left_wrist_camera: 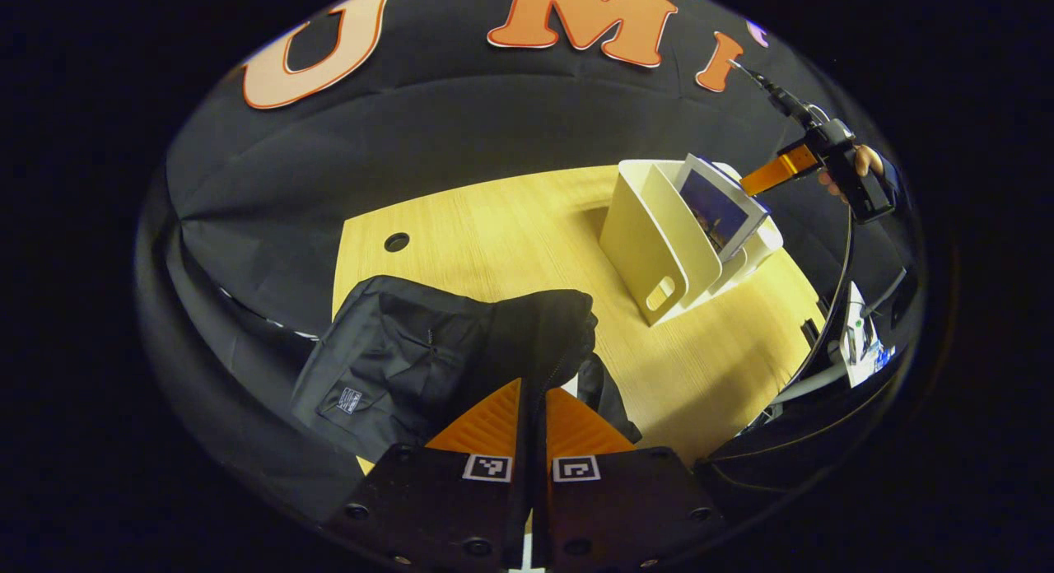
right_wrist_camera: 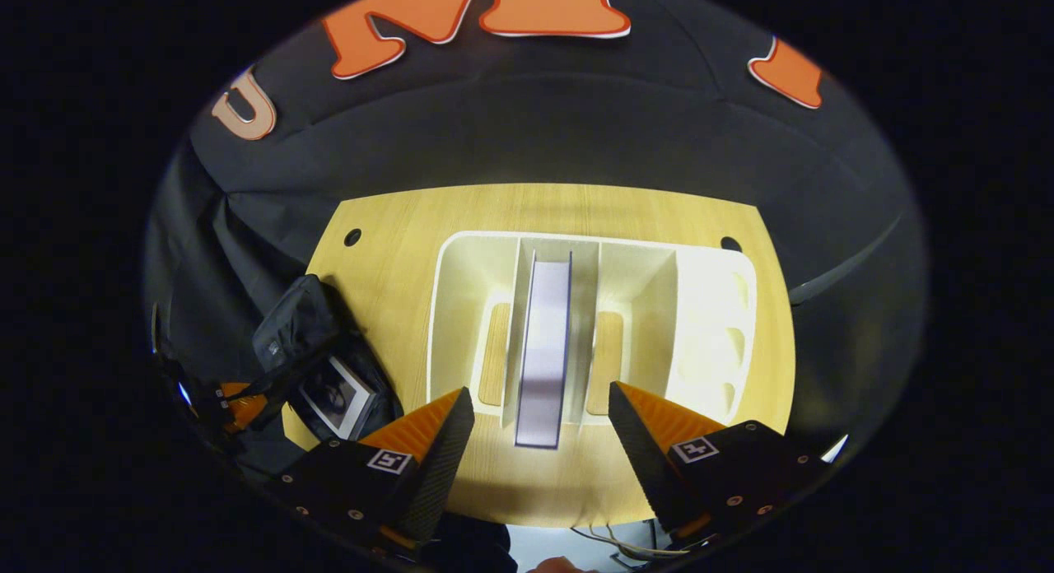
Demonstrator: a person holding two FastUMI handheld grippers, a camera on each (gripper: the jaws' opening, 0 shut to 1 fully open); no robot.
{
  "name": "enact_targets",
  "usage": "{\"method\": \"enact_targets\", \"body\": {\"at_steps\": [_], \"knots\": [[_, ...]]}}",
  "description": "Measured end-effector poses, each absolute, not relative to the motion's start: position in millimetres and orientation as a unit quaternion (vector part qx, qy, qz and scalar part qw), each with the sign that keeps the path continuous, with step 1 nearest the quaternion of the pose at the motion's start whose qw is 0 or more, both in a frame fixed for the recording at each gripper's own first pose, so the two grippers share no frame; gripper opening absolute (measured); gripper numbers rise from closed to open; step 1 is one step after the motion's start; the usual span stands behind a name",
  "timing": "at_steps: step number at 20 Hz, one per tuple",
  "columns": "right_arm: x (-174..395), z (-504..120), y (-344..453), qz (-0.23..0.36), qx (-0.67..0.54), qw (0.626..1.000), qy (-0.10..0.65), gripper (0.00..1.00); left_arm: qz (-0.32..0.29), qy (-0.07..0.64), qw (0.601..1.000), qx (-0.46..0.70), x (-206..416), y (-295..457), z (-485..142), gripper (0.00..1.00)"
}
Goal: Open the schoolbag, grab two books from the bookshelf and put them into the schoolbag.
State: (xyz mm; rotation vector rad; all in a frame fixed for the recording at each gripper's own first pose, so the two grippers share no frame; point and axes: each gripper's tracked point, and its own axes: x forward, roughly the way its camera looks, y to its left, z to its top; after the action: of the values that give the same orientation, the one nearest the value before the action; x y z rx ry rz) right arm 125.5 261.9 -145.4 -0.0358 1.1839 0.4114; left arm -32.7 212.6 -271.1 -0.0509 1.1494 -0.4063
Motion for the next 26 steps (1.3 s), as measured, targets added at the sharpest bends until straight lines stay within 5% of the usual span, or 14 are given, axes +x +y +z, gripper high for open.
{"method": "enact_targets", "body": {"at_steps": [8,10,12,15,26], "knots": [[149,-187,273,0.194,-0.055,0.786,0.584,0.94,-0.149,0.555,0.817,-0.035,-39,211,-275,0.04],[155,-195,274,0.185,-0.057,0.783,0.591,0.73,-0.141,0.557,0.818,-0.038,-41,209,-275,0.04],[156,-203,274,0.176,-0.060,0.780,0.597,0.65,-0.137,0.555,0.820,-0.038,-42,208,-273,0.04],[156,-203,269,0.155,-0.049,0.783,0.600,0.39,-0.135,0.552,0.822,-0.040,-43,208,-272,0.04],[101,-153,252,0.130,-0.025,0.810,0.571,0.36,-0.193,0.538,0.819,-0.040,-42,207,-275,0.04]]}}
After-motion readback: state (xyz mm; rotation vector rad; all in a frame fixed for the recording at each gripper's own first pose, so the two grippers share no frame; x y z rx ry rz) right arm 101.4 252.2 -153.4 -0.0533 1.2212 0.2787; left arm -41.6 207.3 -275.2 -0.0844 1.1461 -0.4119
